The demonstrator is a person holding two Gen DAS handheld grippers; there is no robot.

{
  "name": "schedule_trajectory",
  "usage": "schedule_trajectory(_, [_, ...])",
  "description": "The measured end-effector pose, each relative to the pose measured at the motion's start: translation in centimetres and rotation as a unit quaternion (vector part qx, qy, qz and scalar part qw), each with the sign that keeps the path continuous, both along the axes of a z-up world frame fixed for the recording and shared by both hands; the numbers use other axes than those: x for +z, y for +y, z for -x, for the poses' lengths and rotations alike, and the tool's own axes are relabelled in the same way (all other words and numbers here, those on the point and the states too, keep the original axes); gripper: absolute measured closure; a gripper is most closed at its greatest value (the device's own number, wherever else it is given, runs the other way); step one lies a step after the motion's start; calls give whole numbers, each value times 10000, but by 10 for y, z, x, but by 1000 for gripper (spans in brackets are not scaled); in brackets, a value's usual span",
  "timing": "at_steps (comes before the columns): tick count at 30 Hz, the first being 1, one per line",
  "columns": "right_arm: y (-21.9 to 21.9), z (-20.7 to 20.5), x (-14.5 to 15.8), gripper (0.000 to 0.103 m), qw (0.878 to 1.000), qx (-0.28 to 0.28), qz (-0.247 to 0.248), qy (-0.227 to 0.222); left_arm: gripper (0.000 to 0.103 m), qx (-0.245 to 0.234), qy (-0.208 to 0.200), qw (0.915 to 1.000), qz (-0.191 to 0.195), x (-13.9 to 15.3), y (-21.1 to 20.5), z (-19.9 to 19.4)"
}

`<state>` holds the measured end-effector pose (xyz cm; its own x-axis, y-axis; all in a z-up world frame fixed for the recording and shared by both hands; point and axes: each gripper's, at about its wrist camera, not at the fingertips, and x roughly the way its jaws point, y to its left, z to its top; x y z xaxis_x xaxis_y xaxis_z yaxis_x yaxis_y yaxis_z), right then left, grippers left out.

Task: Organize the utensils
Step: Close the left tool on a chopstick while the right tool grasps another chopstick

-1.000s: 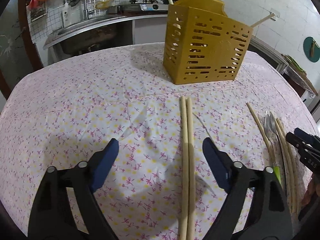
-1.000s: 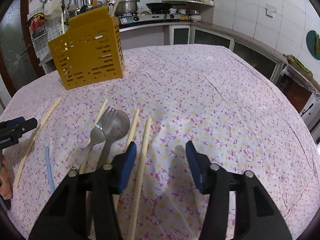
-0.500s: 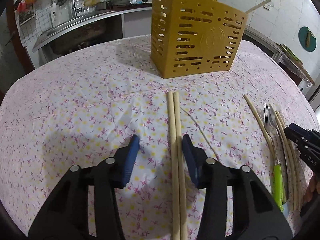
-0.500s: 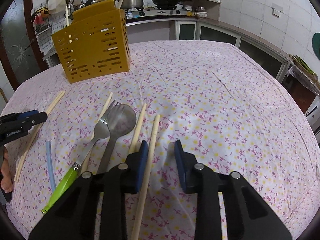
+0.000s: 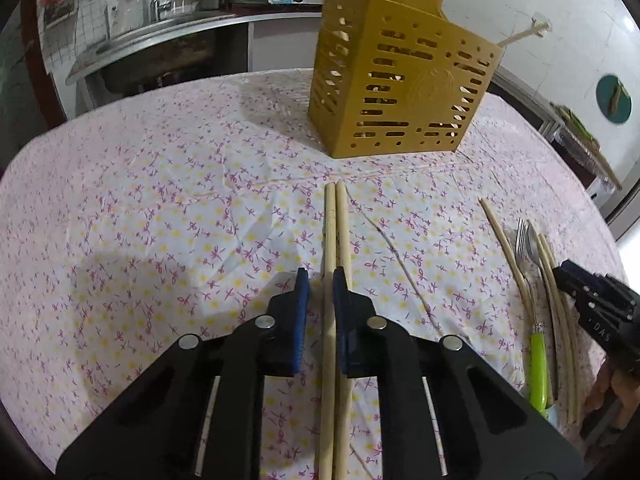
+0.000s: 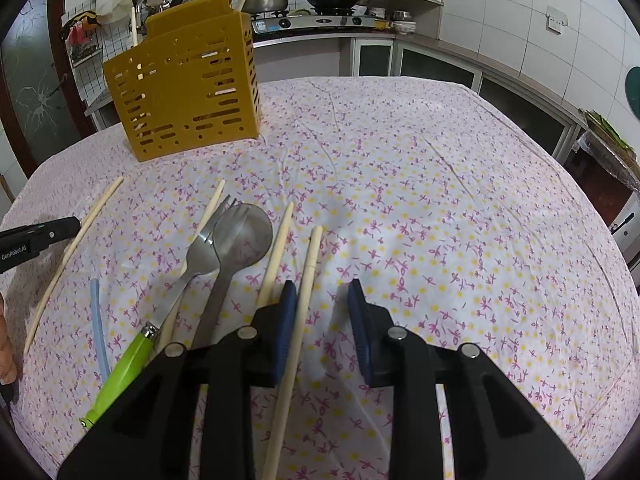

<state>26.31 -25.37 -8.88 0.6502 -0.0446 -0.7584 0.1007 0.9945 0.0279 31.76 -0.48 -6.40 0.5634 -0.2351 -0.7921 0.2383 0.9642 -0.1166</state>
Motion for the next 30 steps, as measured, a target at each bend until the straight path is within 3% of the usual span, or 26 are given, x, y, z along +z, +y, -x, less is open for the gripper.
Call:
schedule_trajectory(10, [7,-3,-2,75,9998,1,202,75,92,-242,102,9980,-571,-4,-24,-8])
schedule_trajectory(17, [14,-8,-1,82,9993,-86,307,182,92,-224,326,9985,-382,-3,-20,-19])
schedule_trajectory(22, [13,-7,-1,93,9997,-24,186,132,99,-179,220,9990,-359,-4,-16,-15])
schedule_trajectory(30, [10,-2,-1,96,10000,-13,77,25,99,-177,119,9995,-248,-3,-9,-4])
